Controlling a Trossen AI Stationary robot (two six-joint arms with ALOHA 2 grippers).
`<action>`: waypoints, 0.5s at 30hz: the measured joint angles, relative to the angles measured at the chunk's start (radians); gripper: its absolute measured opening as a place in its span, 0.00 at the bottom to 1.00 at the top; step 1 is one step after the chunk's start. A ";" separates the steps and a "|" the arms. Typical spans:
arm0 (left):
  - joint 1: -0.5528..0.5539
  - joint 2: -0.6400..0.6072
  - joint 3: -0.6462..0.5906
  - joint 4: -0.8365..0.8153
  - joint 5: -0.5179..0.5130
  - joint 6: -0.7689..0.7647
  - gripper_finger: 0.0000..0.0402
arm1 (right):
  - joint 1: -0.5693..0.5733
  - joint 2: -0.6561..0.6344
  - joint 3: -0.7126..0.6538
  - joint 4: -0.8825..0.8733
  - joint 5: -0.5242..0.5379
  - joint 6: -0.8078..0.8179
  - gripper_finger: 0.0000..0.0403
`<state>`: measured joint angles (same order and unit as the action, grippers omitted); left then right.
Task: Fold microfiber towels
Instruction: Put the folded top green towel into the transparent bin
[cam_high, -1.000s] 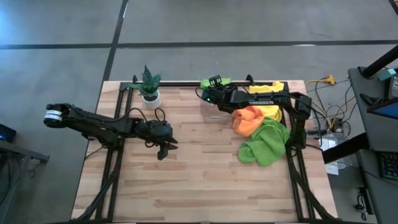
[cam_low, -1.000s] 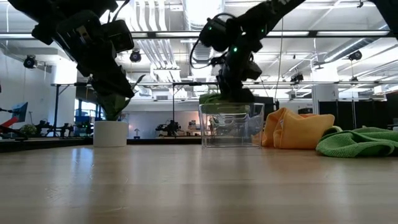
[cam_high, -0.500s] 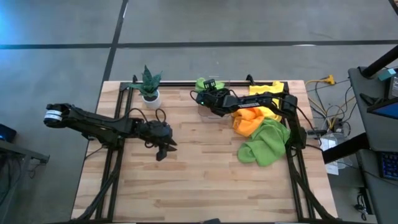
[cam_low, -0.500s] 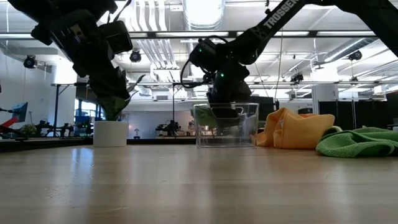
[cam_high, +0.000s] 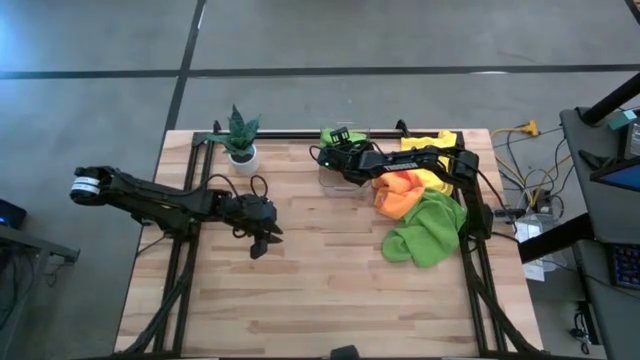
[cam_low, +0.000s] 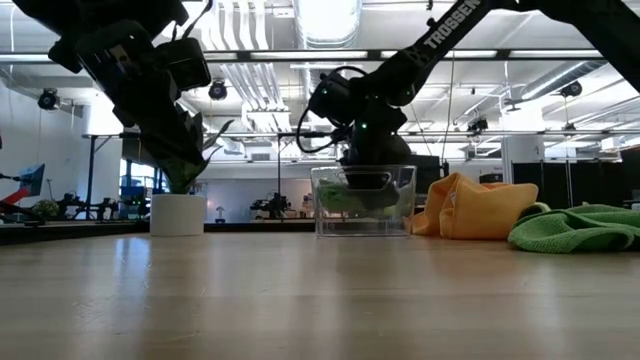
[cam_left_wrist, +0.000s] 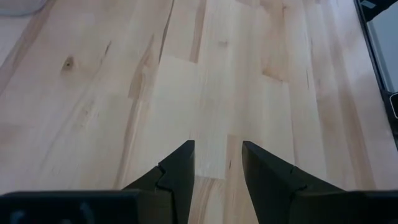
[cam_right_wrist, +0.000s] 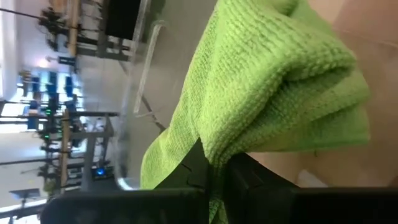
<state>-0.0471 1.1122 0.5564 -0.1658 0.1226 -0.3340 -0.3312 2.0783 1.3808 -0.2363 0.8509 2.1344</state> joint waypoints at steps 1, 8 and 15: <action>0.000 0.000 0.000 0.000 0.000 0.000 0.29 | -0.004 0.006 0.000 0.000 -0.010 -0.003 0.03; 0.000 0.000 0.000 0.006 0.000 -0.001 0.29 | -0.020 0.010 0.001 0.000 -0.128 -0.017 0.03; 0.000 0.000 0.000 0.008 0.000 -0.001 0.29 | -0.021 0.011 0.000 0.000 -0.153 -0.049 0.03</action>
<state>-0.0471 1.1122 0.5564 -0.1574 0.1230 -0.3351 -0.3523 2.0895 1.3805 -0.2359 0.6976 2.0858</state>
